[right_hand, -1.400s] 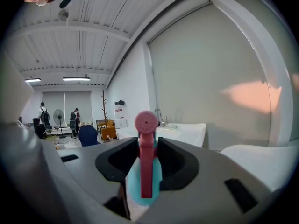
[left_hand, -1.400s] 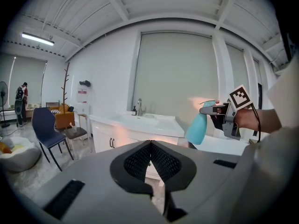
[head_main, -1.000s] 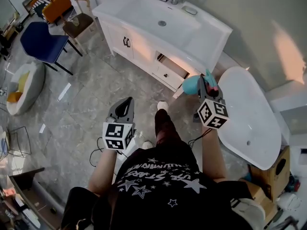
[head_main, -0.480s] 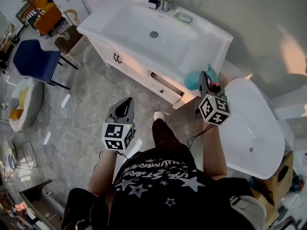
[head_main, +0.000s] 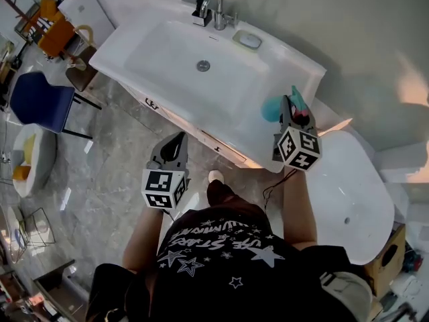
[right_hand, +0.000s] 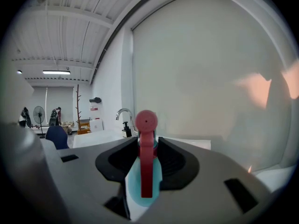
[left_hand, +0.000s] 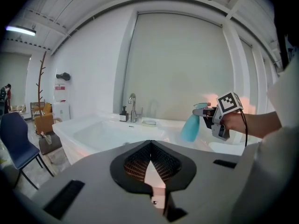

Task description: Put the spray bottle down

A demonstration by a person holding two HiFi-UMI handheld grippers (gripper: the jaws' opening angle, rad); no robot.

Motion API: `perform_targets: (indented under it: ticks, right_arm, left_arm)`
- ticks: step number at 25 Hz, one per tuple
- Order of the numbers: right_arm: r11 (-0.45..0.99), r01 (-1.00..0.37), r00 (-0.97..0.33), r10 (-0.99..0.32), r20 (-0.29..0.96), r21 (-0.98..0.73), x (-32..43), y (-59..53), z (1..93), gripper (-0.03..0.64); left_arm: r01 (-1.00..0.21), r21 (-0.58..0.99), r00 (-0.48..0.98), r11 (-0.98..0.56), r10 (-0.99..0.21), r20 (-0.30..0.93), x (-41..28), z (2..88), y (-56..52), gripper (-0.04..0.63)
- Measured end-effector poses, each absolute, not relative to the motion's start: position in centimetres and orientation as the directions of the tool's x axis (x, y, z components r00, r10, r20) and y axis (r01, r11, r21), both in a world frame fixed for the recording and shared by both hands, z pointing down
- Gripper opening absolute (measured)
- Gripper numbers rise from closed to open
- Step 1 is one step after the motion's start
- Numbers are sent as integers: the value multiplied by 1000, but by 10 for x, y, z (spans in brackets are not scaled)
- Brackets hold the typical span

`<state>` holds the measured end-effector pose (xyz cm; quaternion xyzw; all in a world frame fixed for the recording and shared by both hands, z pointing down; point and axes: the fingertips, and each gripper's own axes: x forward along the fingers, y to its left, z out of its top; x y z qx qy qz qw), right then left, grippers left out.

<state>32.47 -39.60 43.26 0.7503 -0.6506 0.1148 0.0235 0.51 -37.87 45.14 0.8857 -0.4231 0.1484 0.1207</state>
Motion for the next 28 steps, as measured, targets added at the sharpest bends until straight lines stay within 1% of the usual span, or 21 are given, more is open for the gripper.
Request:
perform_targets:
  ticks: [8, 14, 22, 28]
  right_arm:
    - [-172, -983, 152, -960, 236, -70, 371, -471, 456, 147]
    - [-193, -980, 176, -952, 249, -46, 394, -512, 473, 147]
    - [-221, -974, 200, -943, 266, -50, 412, -544, 493, 147]
    - [-221, -975, 203, -942, 266, -39, 411, -550, 499, 147]
  left_arm:
    - [-792, 103, 589, -602, -711, 384, 42, 461, -446, 15]
    - [-788, 105, 589, -606, -694, 415, 58, 476, -477, 15]
    - [-797, 99, 571, -596, -690, 444, 62, 495, -500, 15]
    - [-803, 103, 563, -588, -689, 457, 58, 503, -507, 15]
